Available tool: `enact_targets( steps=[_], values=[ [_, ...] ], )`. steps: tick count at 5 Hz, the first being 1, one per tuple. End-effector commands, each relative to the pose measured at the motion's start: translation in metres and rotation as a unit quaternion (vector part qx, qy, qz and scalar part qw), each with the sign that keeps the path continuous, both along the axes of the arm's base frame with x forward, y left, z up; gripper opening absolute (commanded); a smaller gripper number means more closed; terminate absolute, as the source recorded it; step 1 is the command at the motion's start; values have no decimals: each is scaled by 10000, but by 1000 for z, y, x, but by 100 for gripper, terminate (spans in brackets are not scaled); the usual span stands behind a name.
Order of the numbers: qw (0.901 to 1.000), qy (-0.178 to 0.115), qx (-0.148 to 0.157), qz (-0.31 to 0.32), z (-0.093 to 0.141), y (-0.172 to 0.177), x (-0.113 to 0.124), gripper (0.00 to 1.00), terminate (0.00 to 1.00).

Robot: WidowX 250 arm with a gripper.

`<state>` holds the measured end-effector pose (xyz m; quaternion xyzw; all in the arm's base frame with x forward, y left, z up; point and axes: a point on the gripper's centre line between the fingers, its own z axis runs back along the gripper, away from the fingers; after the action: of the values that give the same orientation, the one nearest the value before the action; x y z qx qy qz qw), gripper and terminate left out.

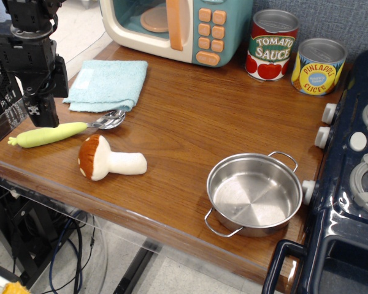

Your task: Place the blue cloth behind the metal pot.

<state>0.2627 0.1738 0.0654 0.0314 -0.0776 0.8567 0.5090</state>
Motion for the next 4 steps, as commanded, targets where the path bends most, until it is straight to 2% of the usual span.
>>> enact_targets(
  steps=[1, 3, 4],
  values=[
    [10000, 0, 0, 0, 0, 0, 0, 100, 0],
    [9995, -151, -113, 266, 5, 16, 38, 100, 0],
    [9993, -257, -153, 208, 8, 21, 60, 100, 0]
  ],
)
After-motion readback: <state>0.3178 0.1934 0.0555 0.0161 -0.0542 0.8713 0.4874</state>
